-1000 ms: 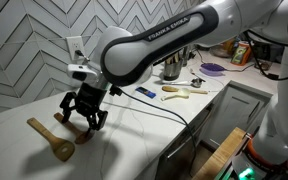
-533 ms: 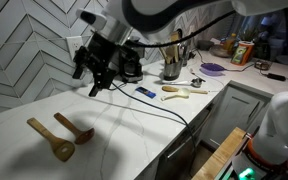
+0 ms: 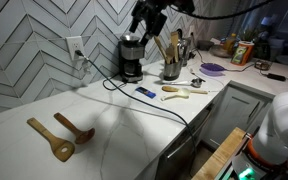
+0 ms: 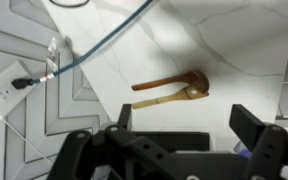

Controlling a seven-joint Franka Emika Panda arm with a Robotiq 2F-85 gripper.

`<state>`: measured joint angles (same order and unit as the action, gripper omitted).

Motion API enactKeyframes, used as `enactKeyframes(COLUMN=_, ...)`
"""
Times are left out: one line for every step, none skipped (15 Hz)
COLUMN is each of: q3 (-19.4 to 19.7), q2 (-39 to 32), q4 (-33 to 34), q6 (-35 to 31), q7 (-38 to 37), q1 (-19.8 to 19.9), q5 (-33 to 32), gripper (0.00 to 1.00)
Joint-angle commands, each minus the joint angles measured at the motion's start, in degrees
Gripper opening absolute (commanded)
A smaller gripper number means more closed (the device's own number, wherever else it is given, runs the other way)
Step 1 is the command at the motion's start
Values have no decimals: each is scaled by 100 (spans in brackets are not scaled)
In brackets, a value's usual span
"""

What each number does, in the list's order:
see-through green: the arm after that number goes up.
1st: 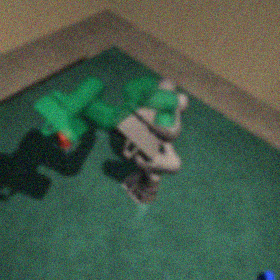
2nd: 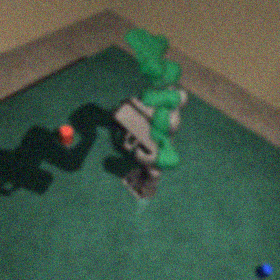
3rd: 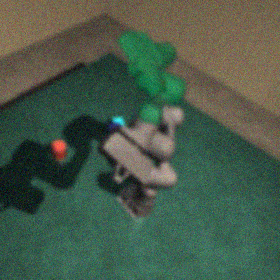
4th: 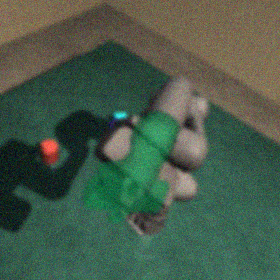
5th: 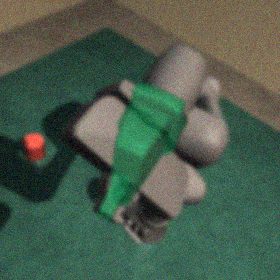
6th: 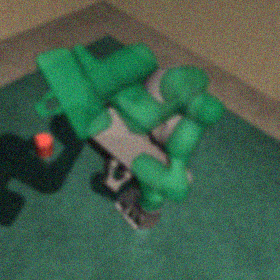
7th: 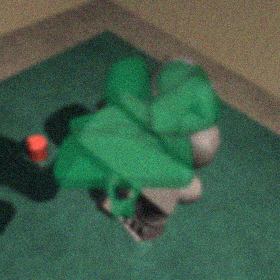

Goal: Pick up the dark brown wooden spoon and put it on the left side of the kitchen counter

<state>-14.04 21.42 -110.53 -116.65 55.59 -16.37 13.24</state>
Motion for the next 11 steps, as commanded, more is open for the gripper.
enactKeyframes(q3=492, q2=847, q4=-313, q6=1134, q7=-540, q1=109, q5=-259, gripper=100)
enactKeyframes(q3=678, q2=1005, q4=-343, q6=1461, q7=-524, q1=110, q5=-191, gripper=100)
enactKeyframes(q3=885, q2=1158, q4=-382, q6=1756, q7=-418, q1=87, q5=-60, gripper=100)
enactKeyframes(q3=1104, q2=1324, q4=-438, q6=1997, q7=-204, q1=24, q5=102, gripper=100)
enactKeyframes(q3=860, q2=889, q4=-92, q6=1705, q7=-349, q1=42, q5=-103, gripper=100)
enactKeyframes(q3=956, q2=975, q4=-95, q6=1791, q7=-311, q1=54, q5=-91, gripper=100)
enactKeyframes(q3=967, q2=992, q4=-78, q6=1788, q7=-311, q1=54, q5=-93, gripper=100)
enactKeyframes(q3=953, q2=973, q4=-72, q6=1782, q7=-311, q1=46, q5=-93, gripper=100)
enactKeyframes(q3=922, q2=933, q4=-72, q6=1769, q7=-314, q1=38, q5=-94, gripper=100)
enactKeyframes(q3=887, q2=887, q4=-69, q6=1753, q7=-320, q1=31, q5=-95, gripper=100)
enactKeyframes(q3=875, q2=859, q4=-66, q6=1747, q7=-320, q1=27, q5=-95, gripper=100)
